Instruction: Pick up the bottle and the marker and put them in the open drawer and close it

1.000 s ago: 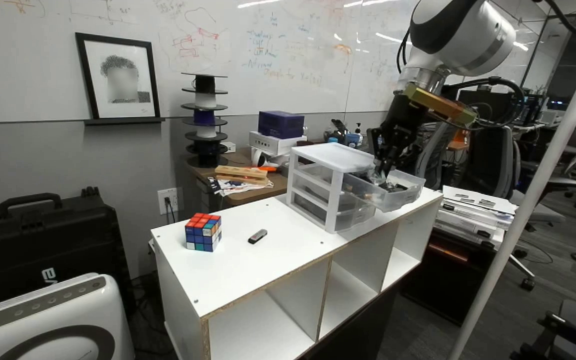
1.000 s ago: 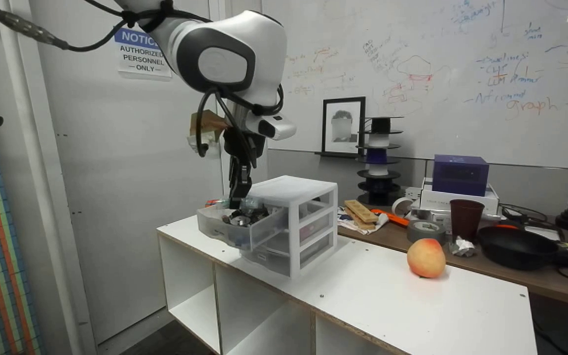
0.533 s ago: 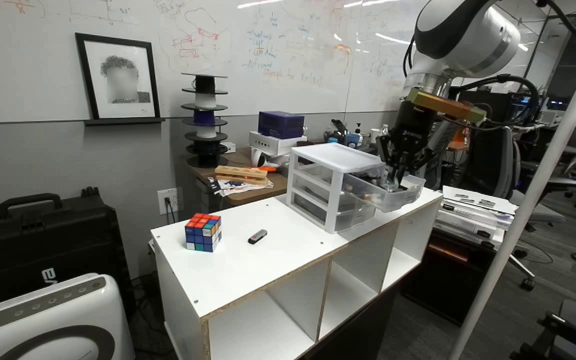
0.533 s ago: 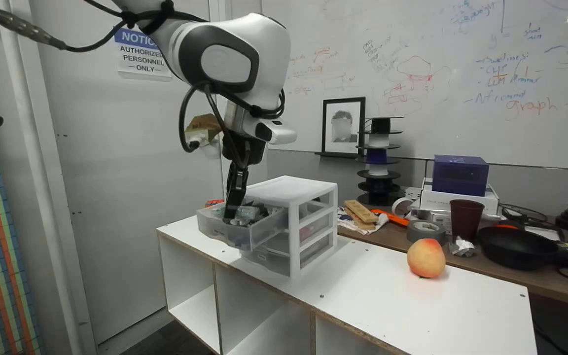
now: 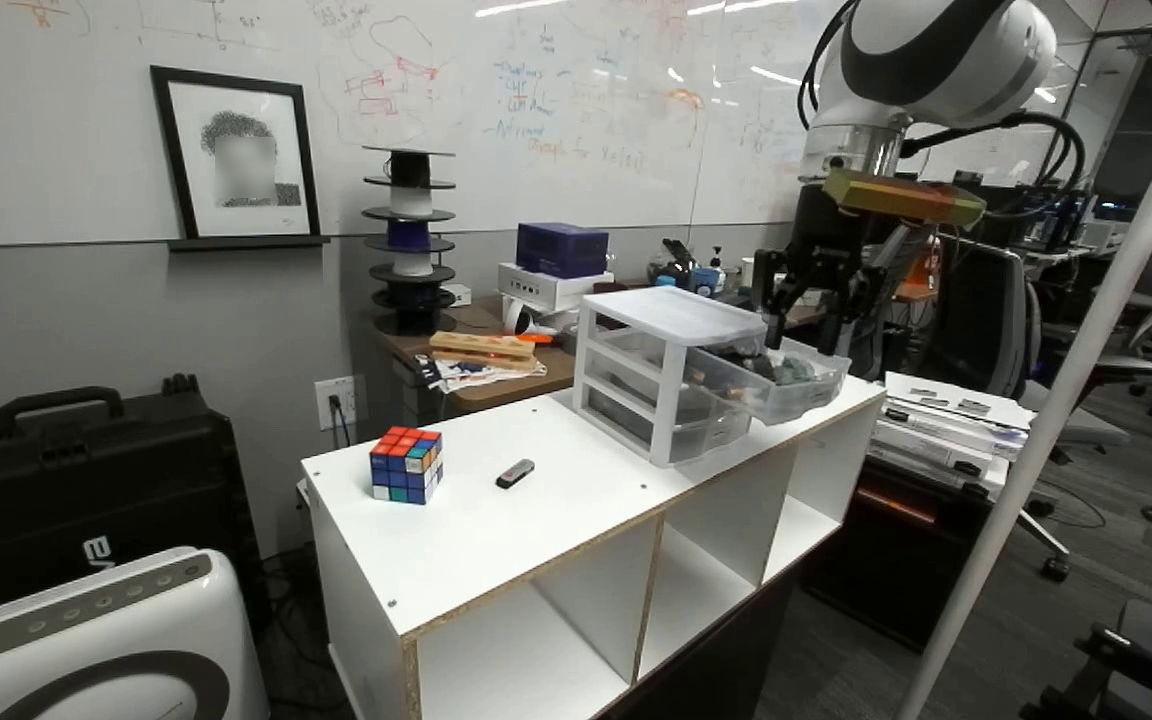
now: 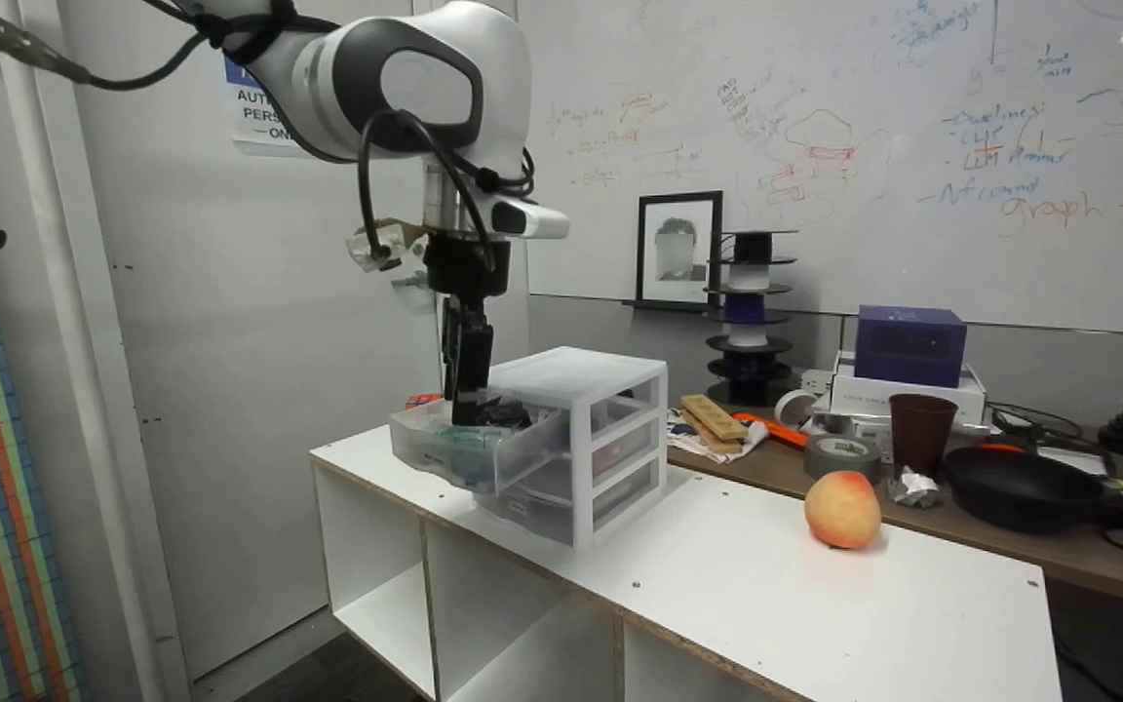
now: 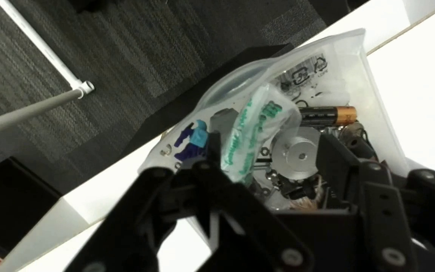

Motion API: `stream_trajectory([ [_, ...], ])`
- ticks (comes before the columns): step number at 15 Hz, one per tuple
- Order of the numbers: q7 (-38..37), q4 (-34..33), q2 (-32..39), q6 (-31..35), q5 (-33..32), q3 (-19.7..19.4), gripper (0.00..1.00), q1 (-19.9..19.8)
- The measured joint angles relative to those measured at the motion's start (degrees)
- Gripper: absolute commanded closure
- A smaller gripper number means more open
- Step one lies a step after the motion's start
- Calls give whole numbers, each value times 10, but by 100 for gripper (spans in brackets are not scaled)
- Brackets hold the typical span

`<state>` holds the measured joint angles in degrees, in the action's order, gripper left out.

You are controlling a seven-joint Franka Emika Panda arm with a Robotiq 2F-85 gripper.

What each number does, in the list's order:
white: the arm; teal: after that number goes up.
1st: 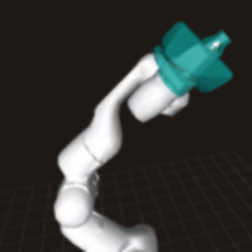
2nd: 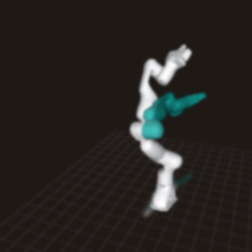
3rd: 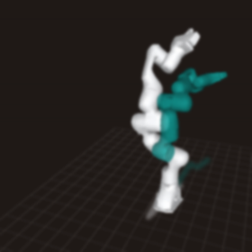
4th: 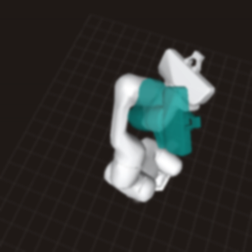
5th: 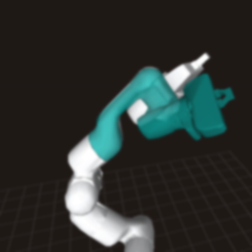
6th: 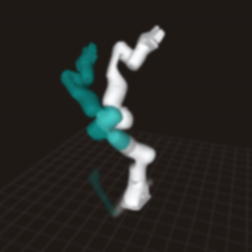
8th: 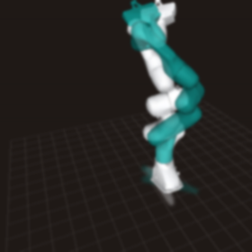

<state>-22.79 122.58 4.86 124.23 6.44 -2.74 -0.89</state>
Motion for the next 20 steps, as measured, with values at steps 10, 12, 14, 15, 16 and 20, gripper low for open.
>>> stream_trajectory([
  [10, 0, 13, -73, -35, -48, 112, 0, 88],
  [12, -10, 4, -46, -15, -49, 125, 0, 99],
  [14, -24, -7, -4, 40, -59, 127, 0, 103],
  [15, -37, -13, 22, 69, -72, 125, 0, 103],
  [16, -51, -22, 49, 95, -87, 120, 0, 103],
  [20, -90, -84, 160, 133, -118, 87, 0, 112],
])
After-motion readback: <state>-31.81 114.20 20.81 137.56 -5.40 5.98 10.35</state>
